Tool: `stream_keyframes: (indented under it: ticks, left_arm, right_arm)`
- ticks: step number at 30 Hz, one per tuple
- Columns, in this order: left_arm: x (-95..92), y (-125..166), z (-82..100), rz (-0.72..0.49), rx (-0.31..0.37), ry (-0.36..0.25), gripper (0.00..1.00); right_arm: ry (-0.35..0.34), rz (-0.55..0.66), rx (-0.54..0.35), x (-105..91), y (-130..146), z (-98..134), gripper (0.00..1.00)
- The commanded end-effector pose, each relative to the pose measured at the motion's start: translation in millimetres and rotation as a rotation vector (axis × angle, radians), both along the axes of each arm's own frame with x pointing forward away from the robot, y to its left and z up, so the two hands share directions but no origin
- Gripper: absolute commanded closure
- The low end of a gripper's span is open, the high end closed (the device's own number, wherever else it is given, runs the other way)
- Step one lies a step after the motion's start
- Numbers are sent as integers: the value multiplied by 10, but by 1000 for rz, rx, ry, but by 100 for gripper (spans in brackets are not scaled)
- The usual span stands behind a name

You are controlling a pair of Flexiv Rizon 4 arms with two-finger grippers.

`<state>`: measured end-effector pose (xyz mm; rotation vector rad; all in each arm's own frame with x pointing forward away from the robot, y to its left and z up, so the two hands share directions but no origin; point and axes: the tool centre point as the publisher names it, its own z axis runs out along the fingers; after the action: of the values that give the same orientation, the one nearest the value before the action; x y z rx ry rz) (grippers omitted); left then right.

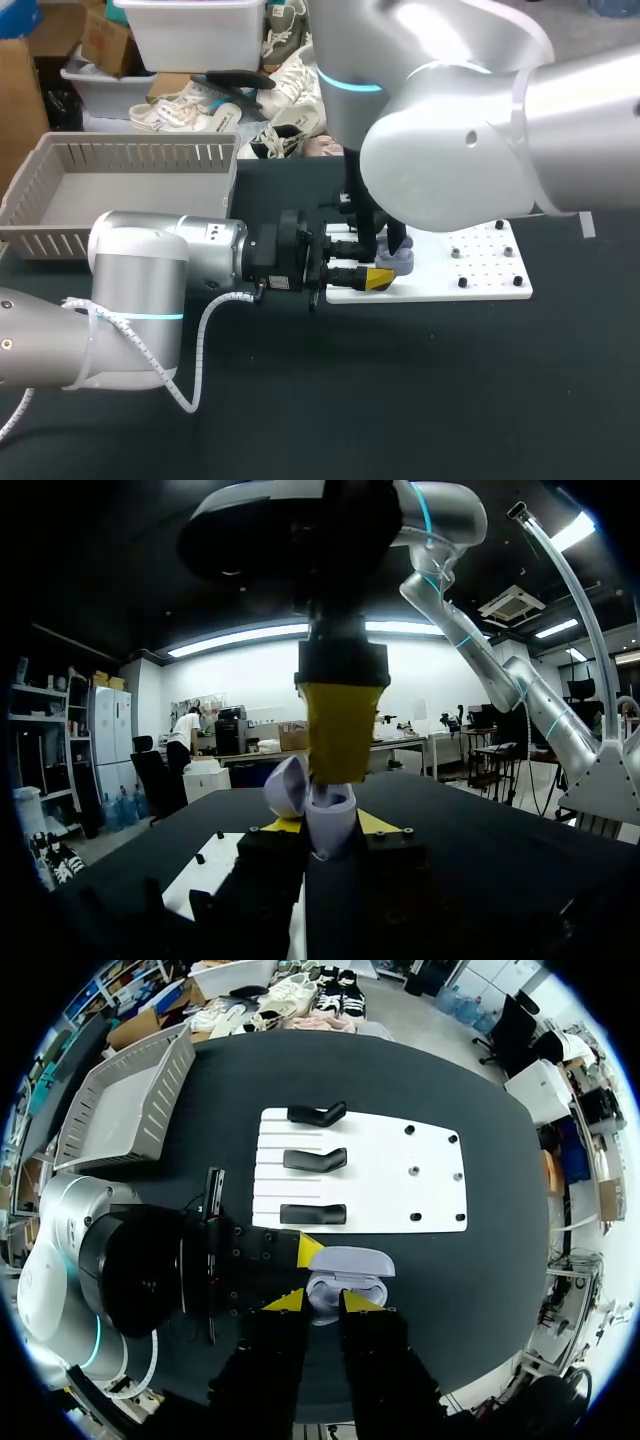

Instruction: Pick up each earbud case from the left stands, insert the matching earbuds, close the lid, and place the case in the box.

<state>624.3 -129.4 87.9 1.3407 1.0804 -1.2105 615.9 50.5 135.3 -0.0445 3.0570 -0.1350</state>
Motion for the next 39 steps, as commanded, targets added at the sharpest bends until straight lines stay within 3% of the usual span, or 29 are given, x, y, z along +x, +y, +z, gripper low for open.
stream_keyframes:
  ticks: [1,28,29,30,32,36,39]
  left_arm:
    - [-4,1,-2,3,0,-1,100]
    - [-4,1,-2,3,0,-1,100]
    - [-4,1,-2,3,0,-1,100]
    - [-4,1,-2,3,0,-1,100]
    - [-4,1,-2,3,0,-1,100]
    - [-4,1,-2,3,0,-1,100]
    - [-4,1,-2,3,0,-1,100]
  right_arm:
    - [7,1,2,27,2,-13,100]
    - [29,3,-10,55,-32,-86,100]
    - [29,3,-11,54,-32,-87,98]
    - [29,2,-12,54,-32,-87,79]
    - [30,2,-15,51,-31,-88,65]
    - [25,1,-15,37,-34,-62,53]
    - [20,5,-17,9,-22,-33,51]
